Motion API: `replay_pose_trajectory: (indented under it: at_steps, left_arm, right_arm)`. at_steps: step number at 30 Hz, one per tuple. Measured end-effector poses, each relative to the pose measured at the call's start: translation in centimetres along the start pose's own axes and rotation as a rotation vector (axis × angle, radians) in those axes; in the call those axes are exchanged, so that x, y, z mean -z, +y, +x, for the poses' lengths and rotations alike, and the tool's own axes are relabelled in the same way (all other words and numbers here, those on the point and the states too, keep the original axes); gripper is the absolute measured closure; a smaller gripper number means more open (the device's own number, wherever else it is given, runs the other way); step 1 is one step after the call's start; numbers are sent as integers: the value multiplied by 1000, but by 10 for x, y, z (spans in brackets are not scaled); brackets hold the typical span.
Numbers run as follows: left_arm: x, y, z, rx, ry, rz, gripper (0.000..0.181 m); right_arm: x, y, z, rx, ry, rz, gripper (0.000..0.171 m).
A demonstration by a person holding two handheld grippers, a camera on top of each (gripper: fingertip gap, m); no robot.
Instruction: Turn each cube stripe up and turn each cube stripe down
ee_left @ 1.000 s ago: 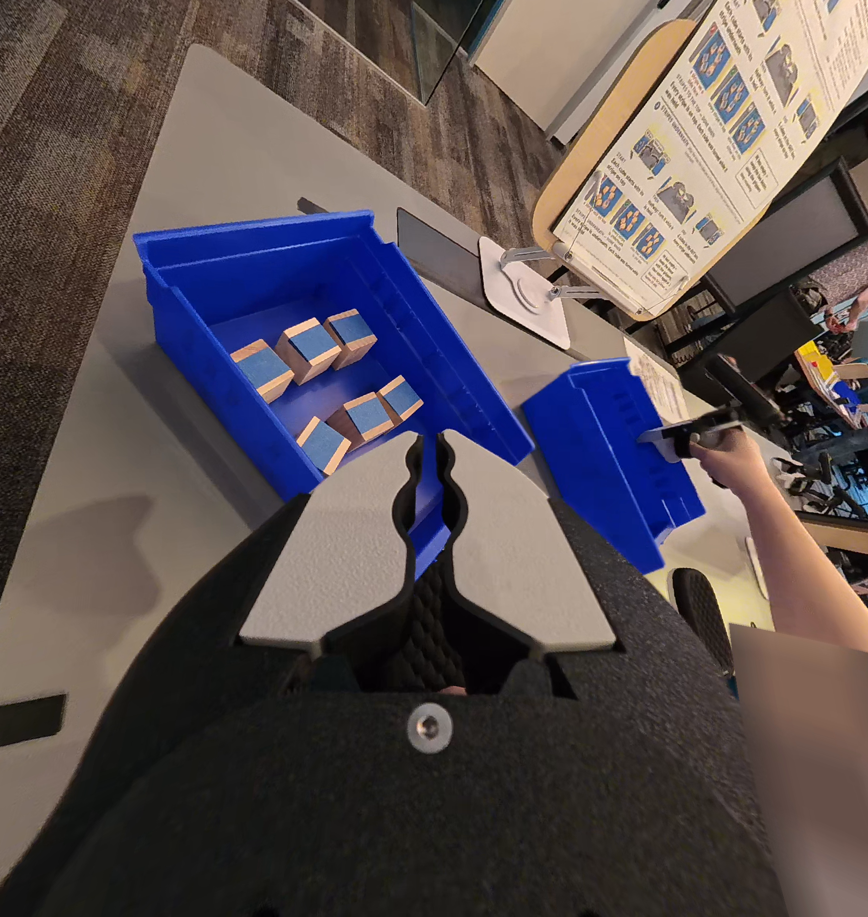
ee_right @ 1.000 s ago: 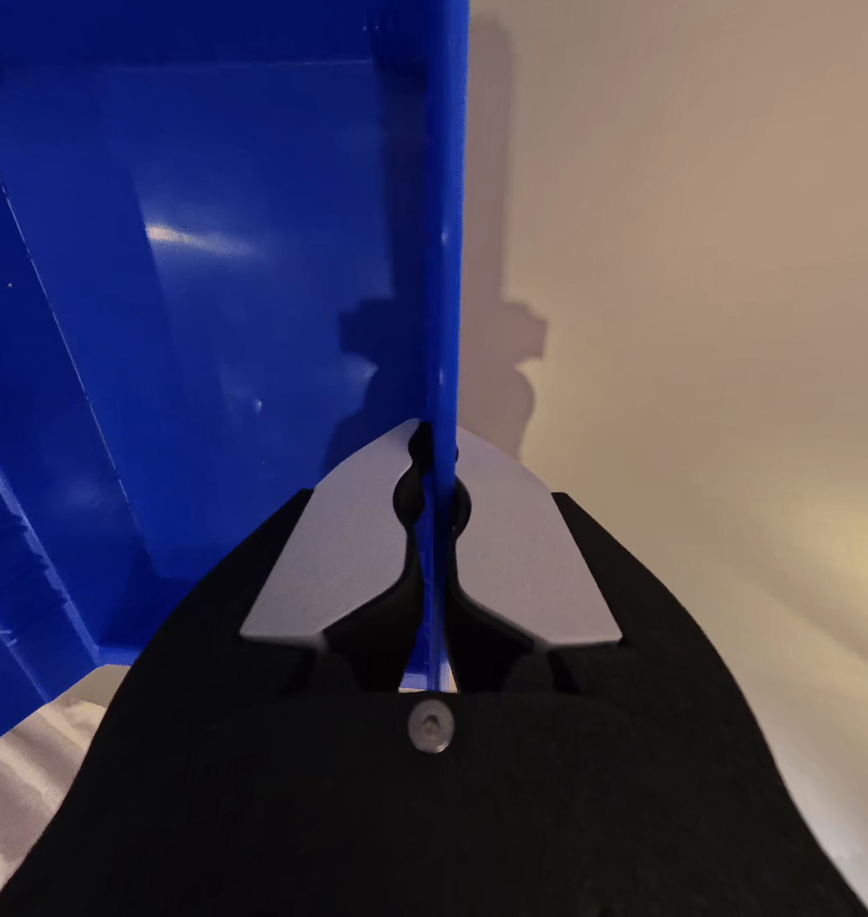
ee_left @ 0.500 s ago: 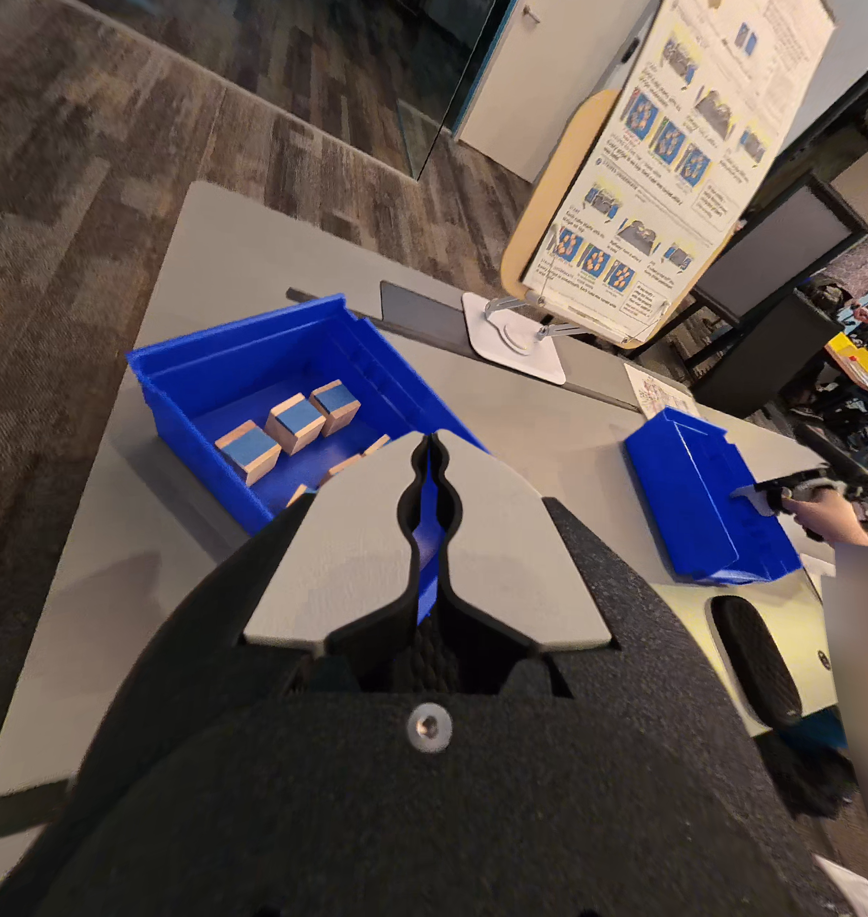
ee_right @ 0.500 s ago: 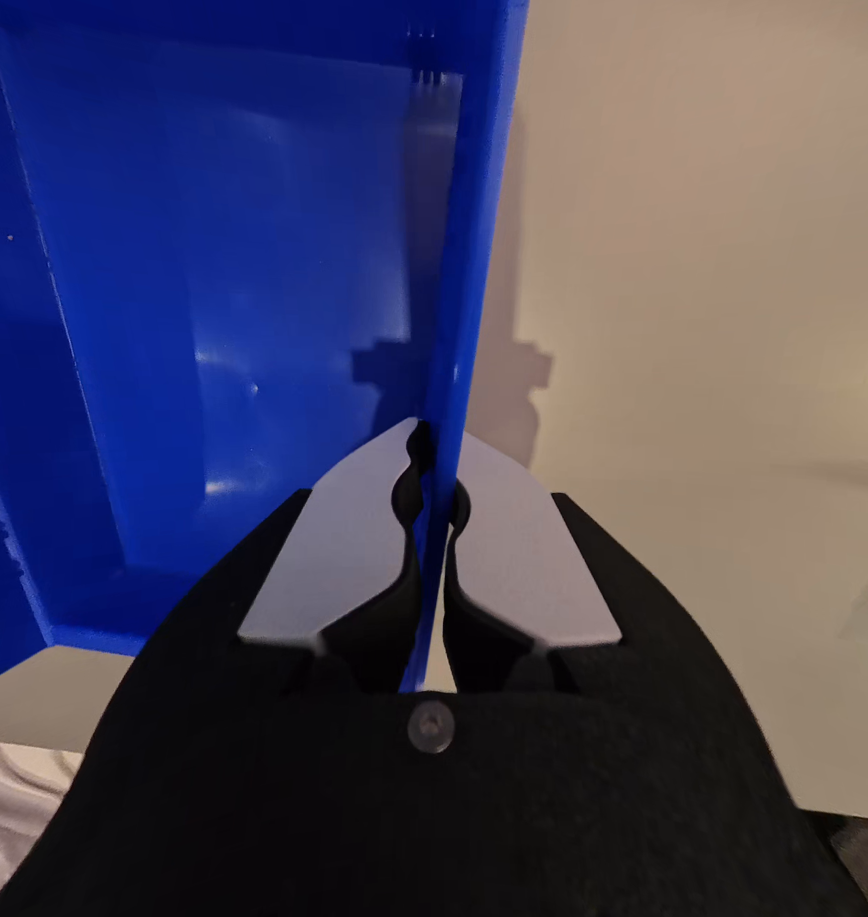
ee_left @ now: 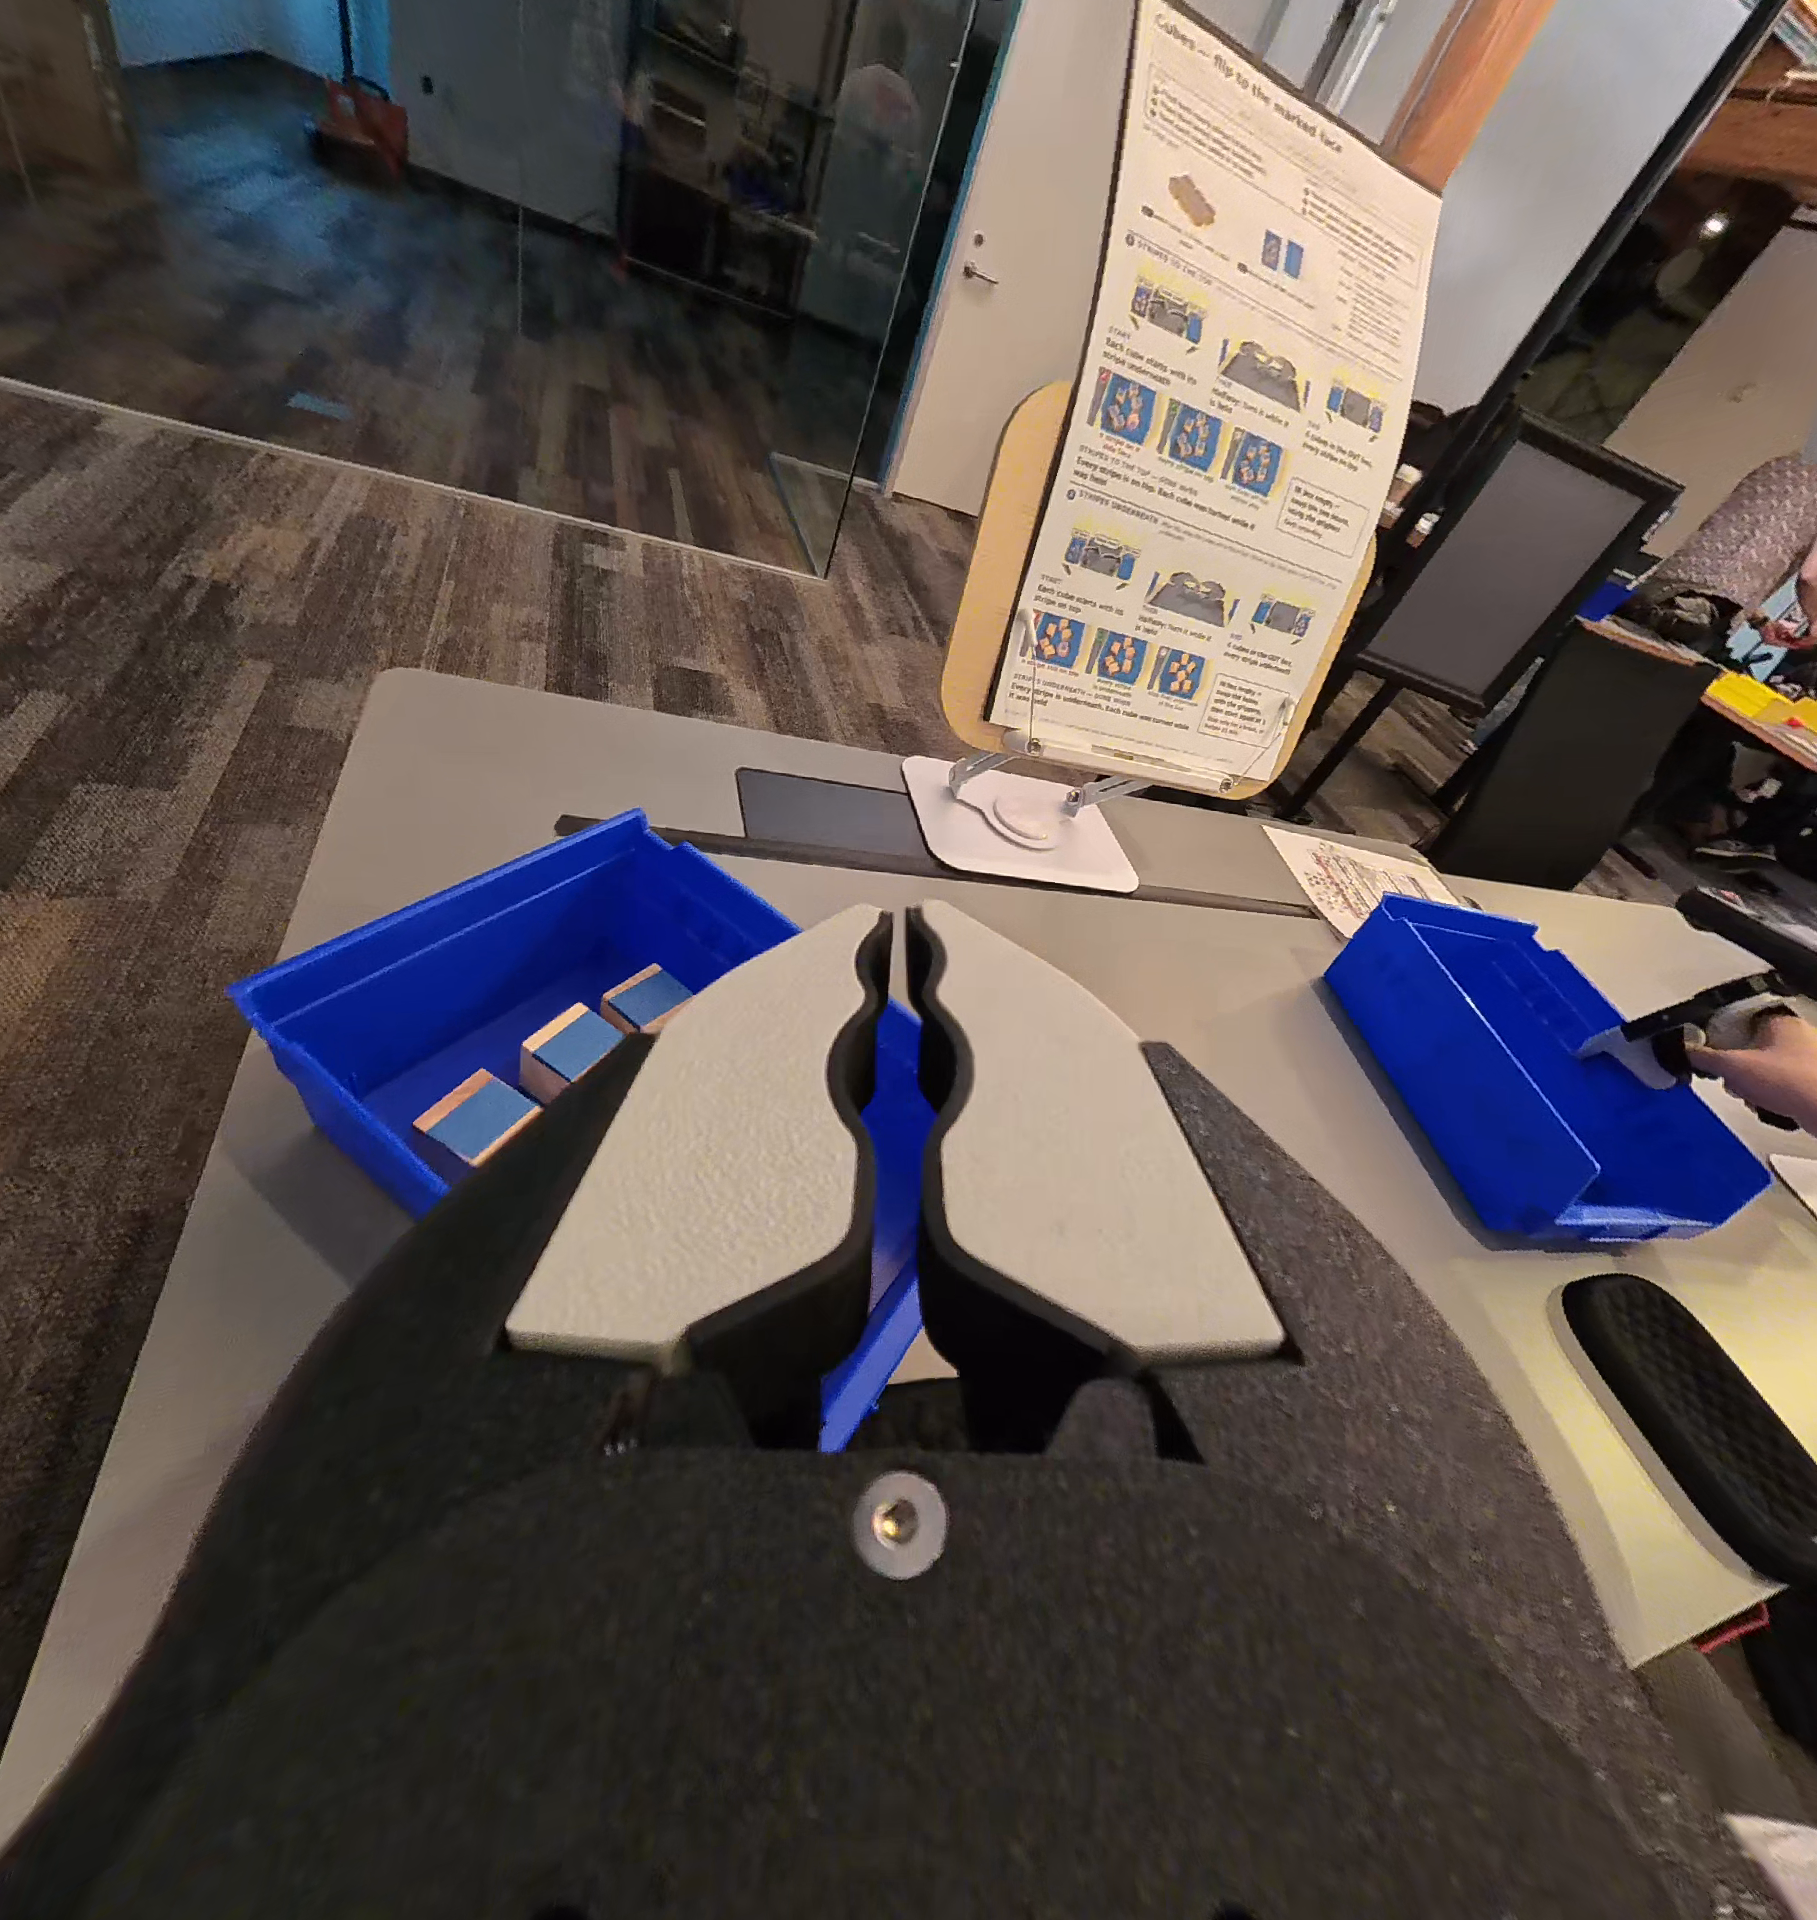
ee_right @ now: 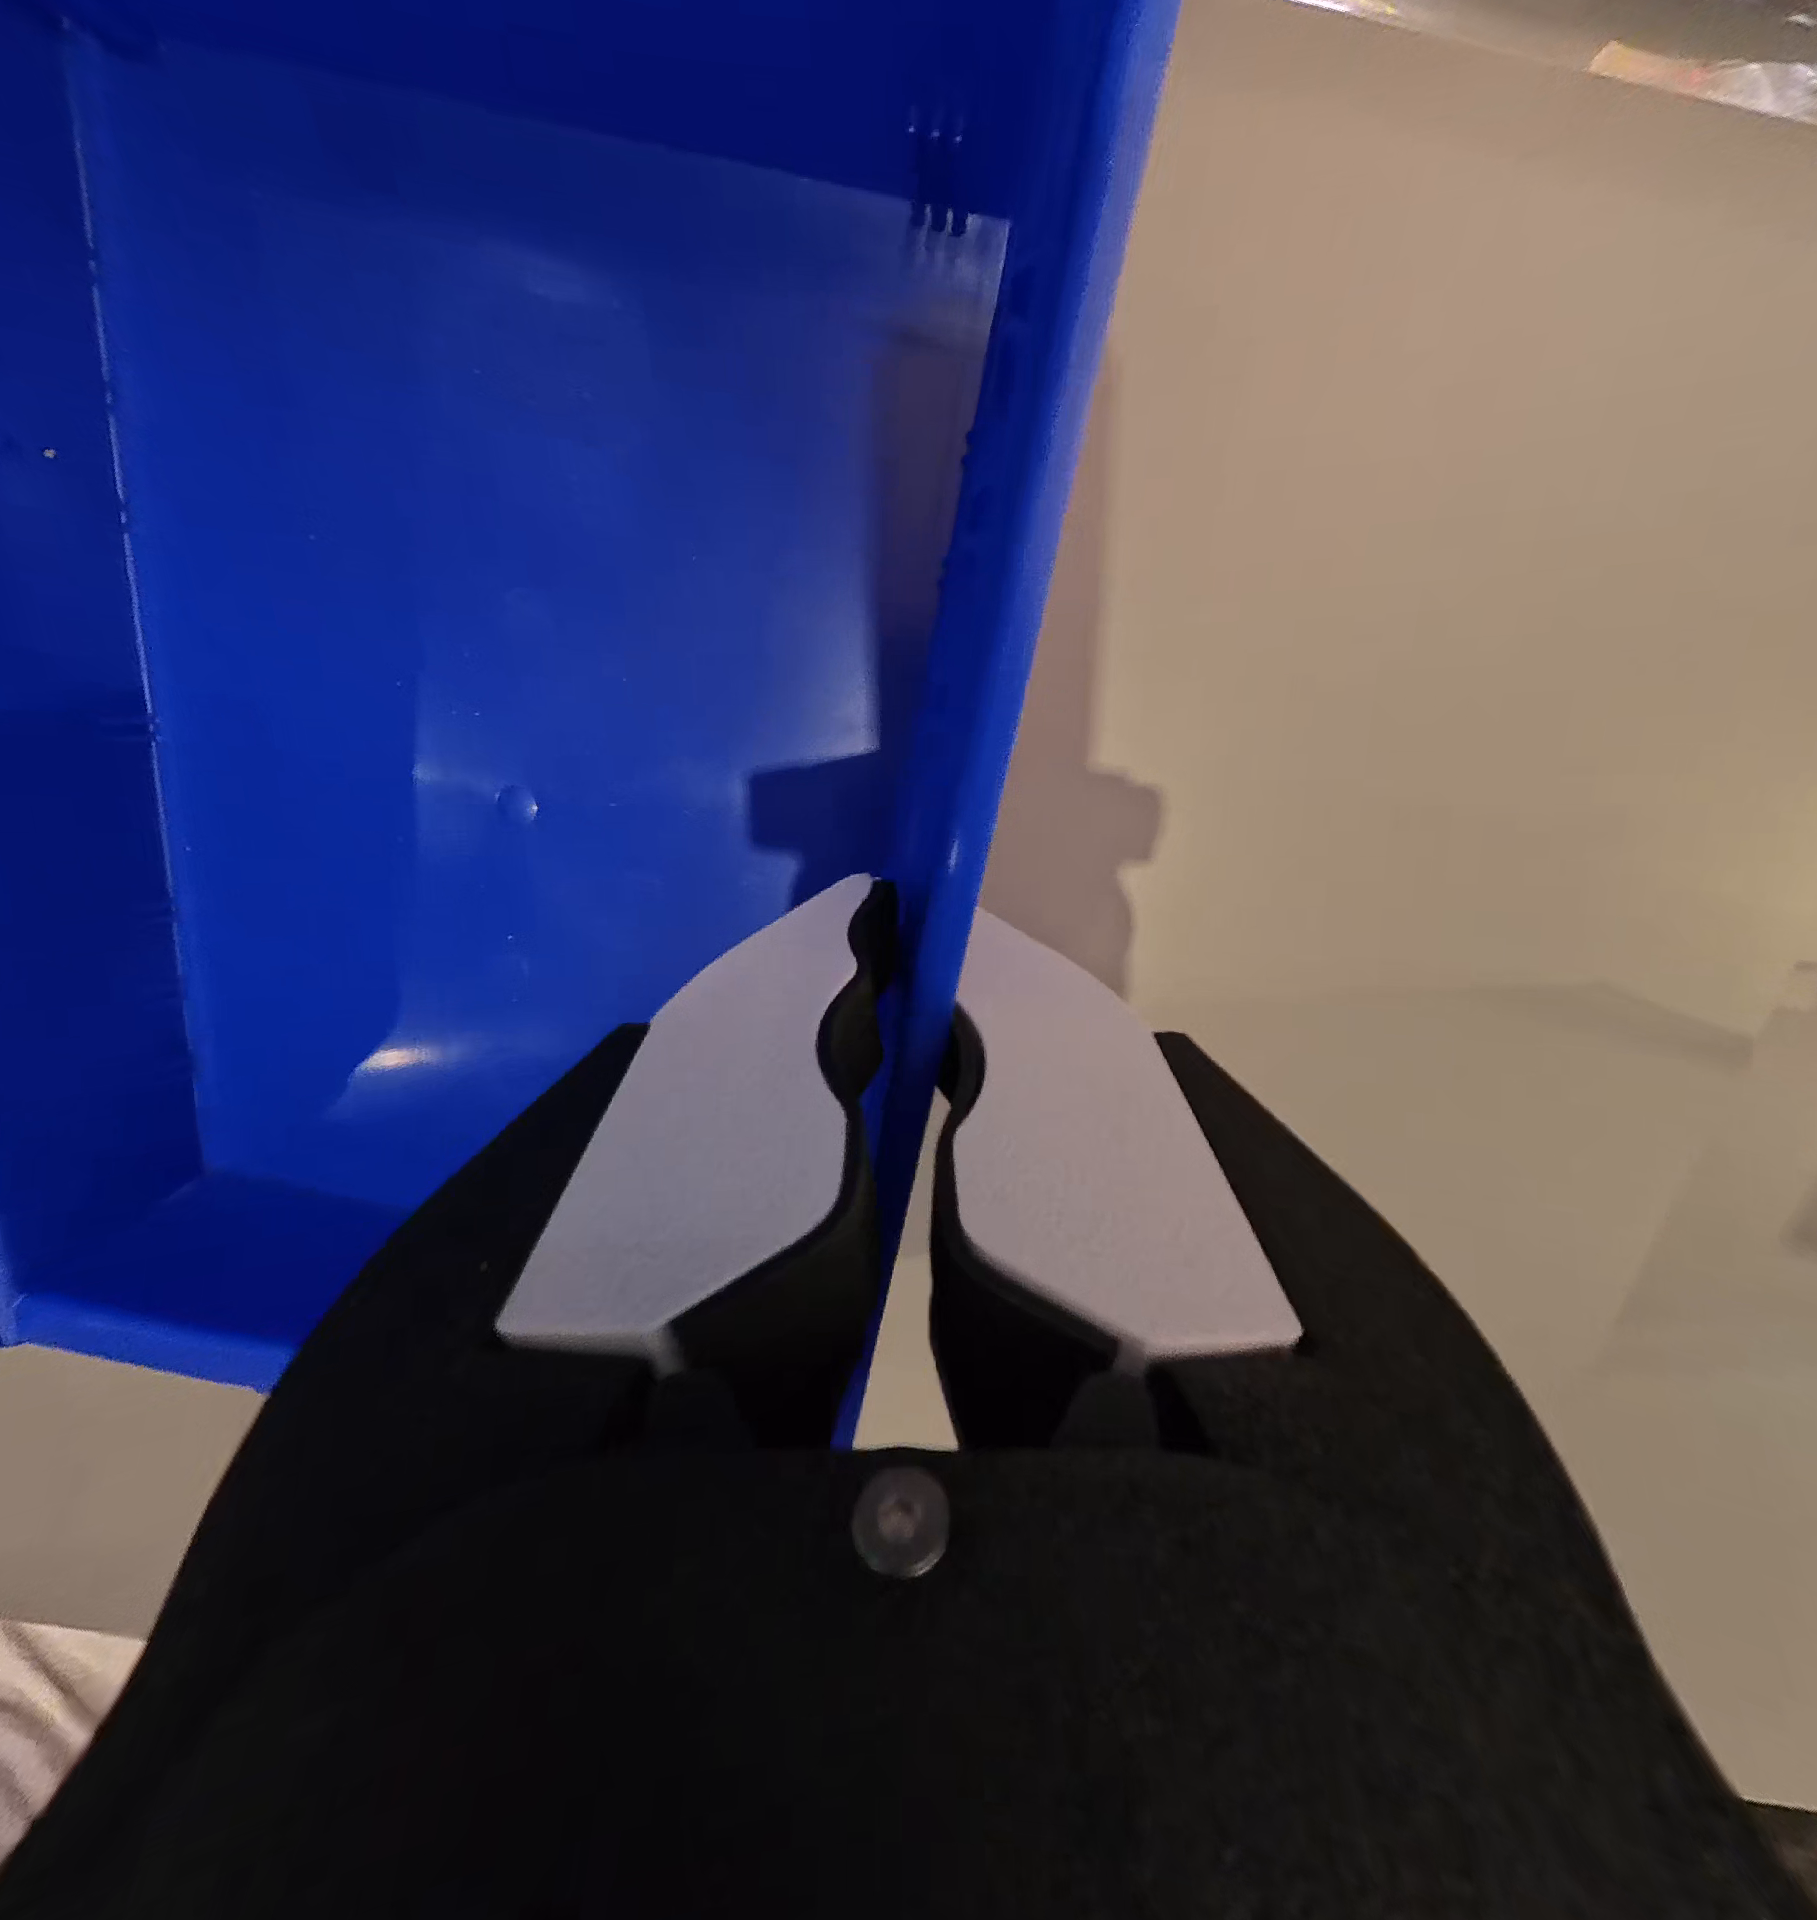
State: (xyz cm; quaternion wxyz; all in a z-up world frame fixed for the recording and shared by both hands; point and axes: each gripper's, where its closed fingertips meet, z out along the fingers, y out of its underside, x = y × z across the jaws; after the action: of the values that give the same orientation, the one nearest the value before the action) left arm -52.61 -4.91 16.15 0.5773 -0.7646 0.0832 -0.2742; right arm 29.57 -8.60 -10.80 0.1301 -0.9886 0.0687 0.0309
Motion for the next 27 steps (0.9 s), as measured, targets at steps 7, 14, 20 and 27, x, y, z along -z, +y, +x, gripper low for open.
replay_pose_trajectory:
  at_steps: [7,14,20,27]
  left_arm:
    - [17,-43,-21,-199,-147,313,181]
    - [-11,2,-72,-153,-275,65,165]
    - [-45,65,-132,-8,-399,-277,162]
    - [-69,107,-154,62,-412,-479,167]
  right_arm:
    - [41,-21,11,277,371,212,152]
    - [137,-66,-38,329,419,775,100]
    - [154,-81,-90,303,181,909,93]
    - [154,-94,-97,257,115,992,96]
